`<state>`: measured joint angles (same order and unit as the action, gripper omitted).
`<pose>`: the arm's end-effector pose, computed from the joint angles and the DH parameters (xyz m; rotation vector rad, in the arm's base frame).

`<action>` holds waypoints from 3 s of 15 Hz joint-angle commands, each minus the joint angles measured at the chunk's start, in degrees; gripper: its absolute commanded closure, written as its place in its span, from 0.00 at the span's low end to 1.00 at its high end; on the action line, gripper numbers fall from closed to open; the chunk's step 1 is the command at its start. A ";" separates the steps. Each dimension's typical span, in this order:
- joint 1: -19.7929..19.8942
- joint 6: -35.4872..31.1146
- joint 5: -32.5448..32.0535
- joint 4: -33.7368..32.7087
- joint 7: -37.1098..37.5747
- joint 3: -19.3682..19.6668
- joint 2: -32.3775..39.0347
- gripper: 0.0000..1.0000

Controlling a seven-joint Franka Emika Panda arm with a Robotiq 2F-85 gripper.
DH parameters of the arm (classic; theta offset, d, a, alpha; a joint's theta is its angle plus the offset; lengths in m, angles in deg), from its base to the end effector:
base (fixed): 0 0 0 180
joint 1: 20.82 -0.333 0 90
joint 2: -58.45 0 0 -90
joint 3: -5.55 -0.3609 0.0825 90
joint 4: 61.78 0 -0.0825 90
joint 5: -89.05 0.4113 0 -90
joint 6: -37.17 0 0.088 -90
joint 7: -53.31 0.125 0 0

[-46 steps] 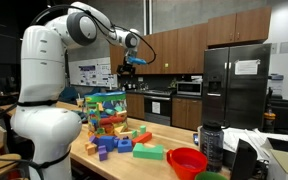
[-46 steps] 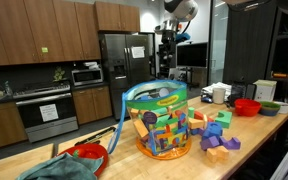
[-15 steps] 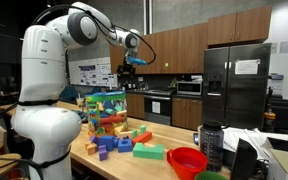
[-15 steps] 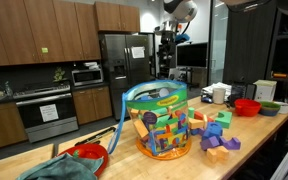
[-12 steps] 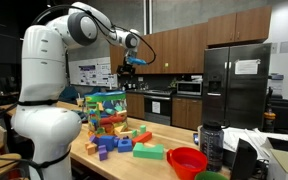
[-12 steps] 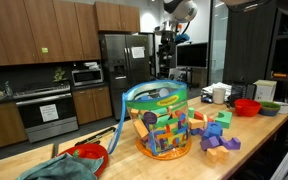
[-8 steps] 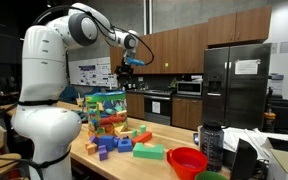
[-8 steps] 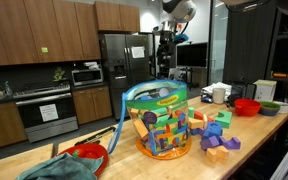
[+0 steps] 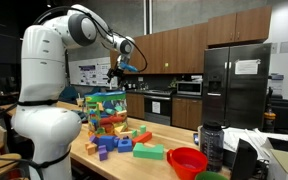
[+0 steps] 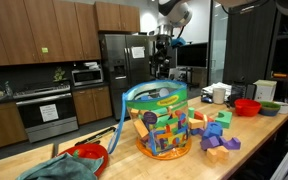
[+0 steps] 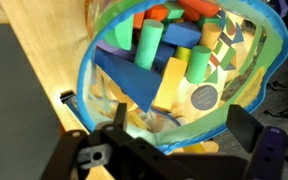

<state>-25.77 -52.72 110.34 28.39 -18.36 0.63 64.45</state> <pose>0.5958 0.1471 0.5964 -2.1052 -1.7792 -0.1433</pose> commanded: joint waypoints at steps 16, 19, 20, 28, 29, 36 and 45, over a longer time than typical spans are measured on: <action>-0.92 -6.40 -1.21 10.91 -2.94 -1.63 -4.09 0.00; -1.48 -12.17 -4.47 14.20 -4.48 -2.41 -4.68 0.00; -1.61 -13.16 -5.29 15.12 -4.74 -2.62 -4.79 0.00; -3.81 -15.35 -14.68 16.91 -5.00 -5.04 -3.29 0.06; -4.16 -15.48 -14.90 16.19 -4.99 -5.39 -2.81 0.07; -5.78 -19.48 -14.36 13.87 -5.55 -7.35 -0.84 0.08; -6.27 -23.67 -13.57 14.78 -6.00 -8.53 0.80 0.00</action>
<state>-32.10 -76.56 96.81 43.36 -24.44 -7.80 65.19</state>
